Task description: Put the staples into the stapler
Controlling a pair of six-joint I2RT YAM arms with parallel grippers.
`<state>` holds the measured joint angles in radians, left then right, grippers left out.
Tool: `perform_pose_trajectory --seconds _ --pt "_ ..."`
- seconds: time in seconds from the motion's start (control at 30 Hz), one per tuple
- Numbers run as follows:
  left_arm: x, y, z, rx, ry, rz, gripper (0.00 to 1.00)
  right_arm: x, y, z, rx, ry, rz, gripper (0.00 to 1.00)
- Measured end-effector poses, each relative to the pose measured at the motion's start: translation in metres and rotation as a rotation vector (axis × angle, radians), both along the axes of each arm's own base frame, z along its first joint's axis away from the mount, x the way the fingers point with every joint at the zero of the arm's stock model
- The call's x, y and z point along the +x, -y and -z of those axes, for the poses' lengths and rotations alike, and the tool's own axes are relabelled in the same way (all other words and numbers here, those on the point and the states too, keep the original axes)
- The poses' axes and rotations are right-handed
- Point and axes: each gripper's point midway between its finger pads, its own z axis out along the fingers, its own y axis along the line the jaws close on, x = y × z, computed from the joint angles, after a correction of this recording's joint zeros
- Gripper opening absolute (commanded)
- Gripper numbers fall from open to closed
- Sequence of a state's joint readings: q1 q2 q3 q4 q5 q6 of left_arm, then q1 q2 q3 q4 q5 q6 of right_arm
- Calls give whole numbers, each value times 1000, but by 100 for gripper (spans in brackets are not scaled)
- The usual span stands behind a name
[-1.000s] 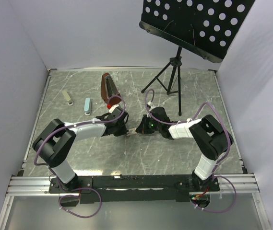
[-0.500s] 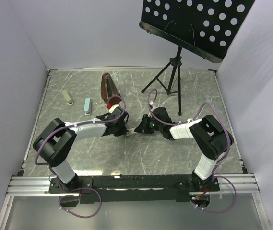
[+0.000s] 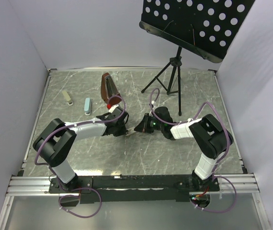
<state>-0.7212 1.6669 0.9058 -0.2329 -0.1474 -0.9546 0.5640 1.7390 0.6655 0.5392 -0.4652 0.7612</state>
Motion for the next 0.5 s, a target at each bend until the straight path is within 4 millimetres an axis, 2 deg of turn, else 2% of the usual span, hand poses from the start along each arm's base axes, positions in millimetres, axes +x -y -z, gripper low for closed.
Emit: perform_pose_trajectory --seconds 0.5 --pt "4 4 -11 5 3 10 1 3 23 11 -2 -43 41 0"
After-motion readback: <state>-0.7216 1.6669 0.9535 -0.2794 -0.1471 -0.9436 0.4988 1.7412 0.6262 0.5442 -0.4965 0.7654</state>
